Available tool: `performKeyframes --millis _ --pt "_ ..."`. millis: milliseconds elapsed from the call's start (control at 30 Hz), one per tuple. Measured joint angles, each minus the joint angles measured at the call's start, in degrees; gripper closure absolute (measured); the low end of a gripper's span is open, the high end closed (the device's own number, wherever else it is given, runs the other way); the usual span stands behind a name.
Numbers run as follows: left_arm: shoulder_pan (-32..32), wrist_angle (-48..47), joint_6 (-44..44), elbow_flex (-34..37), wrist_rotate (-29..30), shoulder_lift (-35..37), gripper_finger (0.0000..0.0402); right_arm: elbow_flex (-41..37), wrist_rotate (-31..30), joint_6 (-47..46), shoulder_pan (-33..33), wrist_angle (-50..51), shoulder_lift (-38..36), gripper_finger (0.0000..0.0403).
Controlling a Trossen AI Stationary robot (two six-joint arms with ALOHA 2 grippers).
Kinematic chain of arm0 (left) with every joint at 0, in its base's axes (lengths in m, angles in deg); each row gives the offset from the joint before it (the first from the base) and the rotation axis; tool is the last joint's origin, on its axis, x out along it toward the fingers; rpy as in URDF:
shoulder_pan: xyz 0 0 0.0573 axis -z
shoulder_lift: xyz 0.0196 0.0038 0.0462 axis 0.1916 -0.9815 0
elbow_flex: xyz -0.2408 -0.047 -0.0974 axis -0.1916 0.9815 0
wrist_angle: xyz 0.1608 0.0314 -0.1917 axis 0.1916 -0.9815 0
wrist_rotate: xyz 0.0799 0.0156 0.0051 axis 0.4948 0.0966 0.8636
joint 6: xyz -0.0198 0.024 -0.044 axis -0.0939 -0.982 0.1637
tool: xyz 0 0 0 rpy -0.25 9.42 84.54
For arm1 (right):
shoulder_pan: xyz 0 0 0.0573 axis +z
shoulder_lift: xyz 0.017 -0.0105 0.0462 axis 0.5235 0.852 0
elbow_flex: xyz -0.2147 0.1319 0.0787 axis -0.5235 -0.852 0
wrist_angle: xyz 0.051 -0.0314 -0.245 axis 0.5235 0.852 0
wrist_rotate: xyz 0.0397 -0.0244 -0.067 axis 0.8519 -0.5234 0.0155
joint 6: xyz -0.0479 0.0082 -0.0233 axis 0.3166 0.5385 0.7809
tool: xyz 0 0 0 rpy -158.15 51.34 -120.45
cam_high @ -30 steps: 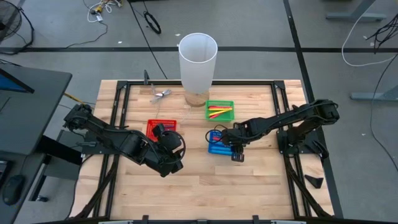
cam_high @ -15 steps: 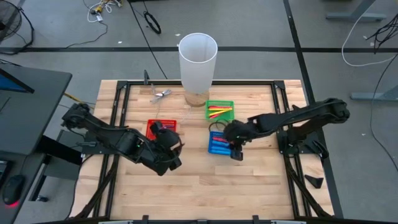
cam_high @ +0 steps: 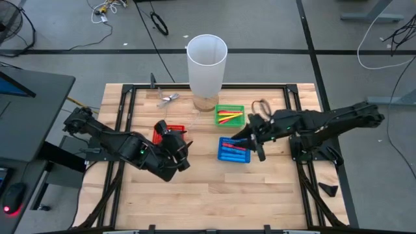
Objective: Pick & Place Markers
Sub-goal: Return to Home Position
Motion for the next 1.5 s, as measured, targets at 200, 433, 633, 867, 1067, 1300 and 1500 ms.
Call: performKeyframes --millis 200,433,633,867,1067,1300,1500 --pt "0.68 4.09 1.00 0.00 -0.18 0.00 0.0197 0.01 0.00 -0.19 0.00 -16.21 -1.07 0.0261" --pt "3.52 7.65 -0.29 4.41 0.86 5.33 0.0197 -1.38 0.94 4.42 0.52 -20.08 -1.55 0.0261" --pt "7.32 35.15 -18.06 22.22 -12.40 20.90 0.0197 -10.78 1.27 9.06 2.84 -31.98 -5.14 0.0262" --pt "4.71 56.30 -27.68 43.30 -26.38 38.51 0.0197 -23.42 -11.08 10.25 7.45 -37.04 -13.36 0.0262" --pt "3.56 57.47 -25.84 55.20 -31.27 52.05 0.0197 -31.69 -13.06 13.45 12.31 -41.57 -20.20 0.0262" --pt "3.59 60.27 -24.03 65.88 -31.99 64.97 0.0197 -41.03 -21.69 13.48 16.94 -49.03 -25.28 0.0262" --pt "3.58 64.47 -23.16 72.76 -34.37 73.34 0.0197 -47.92 -28.40 15.05 20.86 -58.35 -25.80 0.0262"
